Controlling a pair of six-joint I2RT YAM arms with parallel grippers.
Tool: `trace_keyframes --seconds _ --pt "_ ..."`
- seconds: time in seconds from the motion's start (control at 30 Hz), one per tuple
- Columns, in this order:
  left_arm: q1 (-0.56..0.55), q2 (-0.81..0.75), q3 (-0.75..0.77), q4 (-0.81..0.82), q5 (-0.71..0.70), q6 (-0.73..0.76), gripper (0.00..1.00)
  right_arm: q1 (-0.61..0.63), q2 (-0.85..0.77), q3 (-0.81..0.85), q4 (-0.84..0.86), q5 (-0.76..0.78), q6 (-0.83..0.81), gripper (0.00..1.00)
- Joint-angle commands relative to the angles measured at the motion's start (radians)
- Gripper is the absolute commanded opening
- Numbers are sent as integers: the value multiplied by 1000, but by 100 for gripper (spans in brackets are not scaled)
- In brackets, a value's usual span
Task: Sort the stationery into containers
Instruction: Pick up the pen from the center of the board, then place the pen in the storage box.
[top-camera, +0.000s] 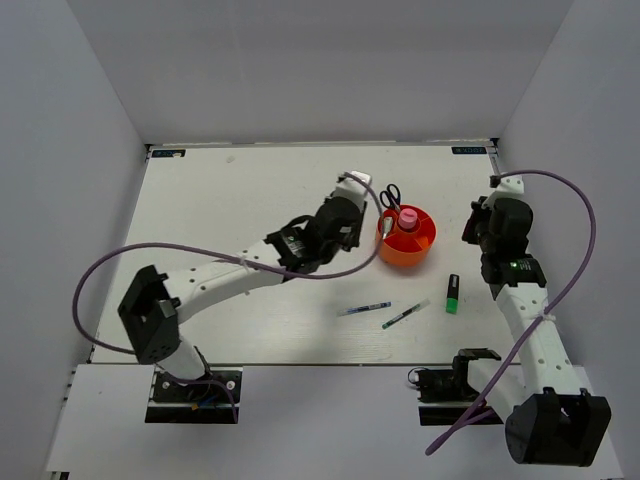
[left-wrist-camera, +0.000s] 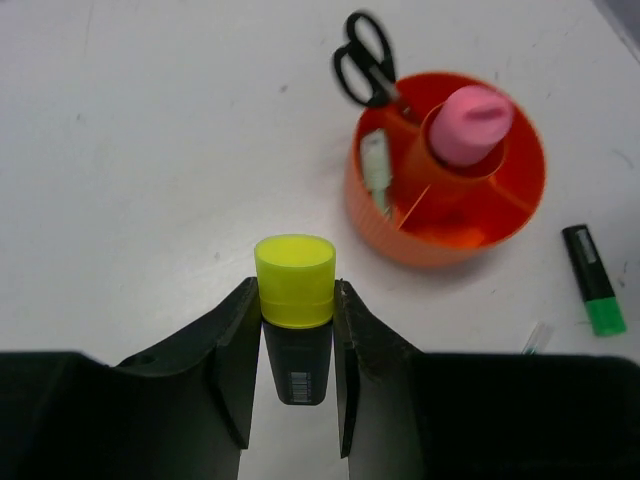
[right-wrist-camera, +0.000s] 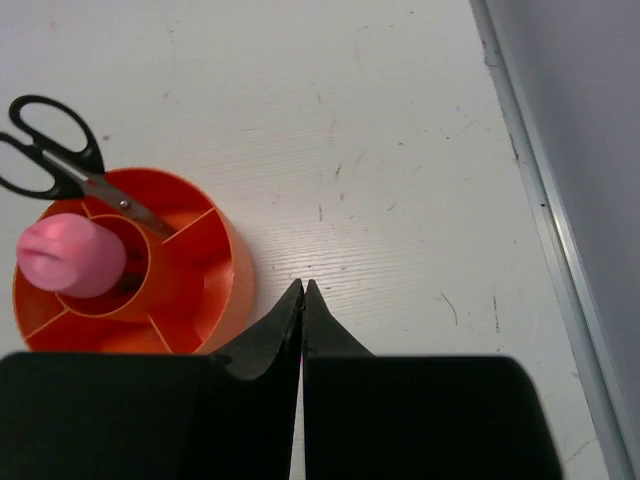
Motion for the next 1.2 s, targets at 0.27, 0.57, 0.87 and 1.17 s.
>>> trace_keyframes --seconds 0.27,0.57,0.87,1.17 --pt "-124 284 204 614 -130 266 0 -61 -26 -35 64 70 75 0" --pt "-138 303 226 621 -133 275 0 -89 -19 -52 88 42 75 0" --pt "-138 206 102 638 -147 214 0 -121 7 -41 61 -2 68 0" --pt "-149 185 23 621 -142 157 0 -207 95 9 -45 -189 34 0"
